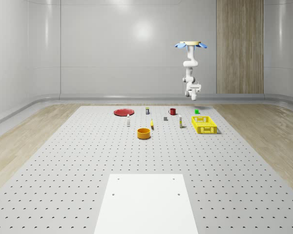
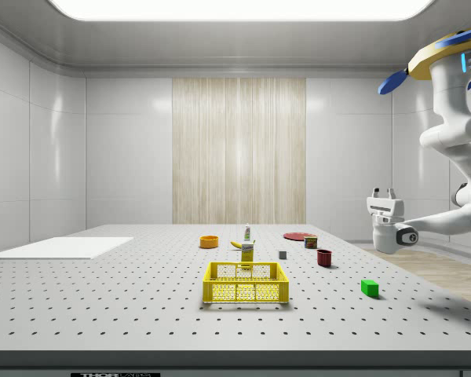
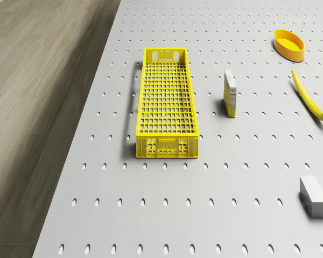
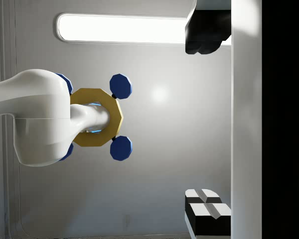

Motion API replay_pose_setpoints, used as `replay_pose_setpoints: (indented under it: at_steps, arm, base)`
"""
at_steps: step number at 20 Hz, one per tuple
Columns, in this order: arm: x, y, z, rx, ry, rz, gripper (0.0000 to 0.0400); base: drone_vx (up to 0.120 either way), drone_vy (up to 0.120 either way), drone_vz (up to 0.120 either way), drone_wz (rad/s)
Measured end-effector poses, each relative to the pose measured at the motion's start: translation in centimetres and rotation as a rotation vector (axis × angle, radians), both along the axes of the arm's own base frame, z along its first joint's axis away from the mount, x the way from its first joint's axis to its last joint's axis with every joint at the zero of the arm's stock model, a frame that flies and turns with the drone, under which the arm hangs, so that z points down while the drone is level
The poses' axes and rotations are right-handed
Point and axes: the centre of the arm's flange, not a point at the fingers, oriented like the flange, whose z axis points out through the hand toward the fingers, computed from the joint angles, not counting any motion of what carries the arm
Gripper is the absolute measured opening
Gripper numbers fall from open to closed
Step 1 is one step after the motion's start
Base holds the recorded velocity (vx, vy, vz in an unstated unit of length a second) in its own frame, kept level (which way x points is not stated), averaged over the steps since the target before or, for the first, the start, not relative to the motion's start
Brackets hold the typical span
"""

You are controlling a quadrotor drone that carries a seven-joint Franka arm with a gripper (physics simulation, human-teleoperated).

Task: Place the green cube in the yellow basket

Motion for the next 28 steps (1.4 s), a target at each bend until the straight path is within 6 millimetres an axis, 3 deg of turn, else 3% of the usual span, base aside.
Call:
replay_pose_setpoints:
  at_steps: [10, 17, 22, 25, 28]
  arm:
    - [-0.1, 1.1, -0.1, -0.106, -0.008, -0.003, 0.0400]
    - [-0.1, 3.8, -0.9, -0.396, -0.012, -0.010, 0.0400]
    - [0.0, 7.7, -4.0, -0.901, -0.013, -0.024, 0.0400]
    - [0.1, 9.5, -8.3, -1.367, -0.012, -0.037, 0.0400]
    - [0.3, 9.0, -13.3, -1.884, -0.009, -0.052, 0.0400]
  base:
    - [0.120, 0.000, 0.000, 0.000]
    - [0.046, 0.000, -0.034, 0.000]
    - [0.000, 0.000, -0.120, 0.000]
    - [0.000, 0.000, -0.120, 0.000]
    - [0.000, 0.000, -0.120, 0.000]
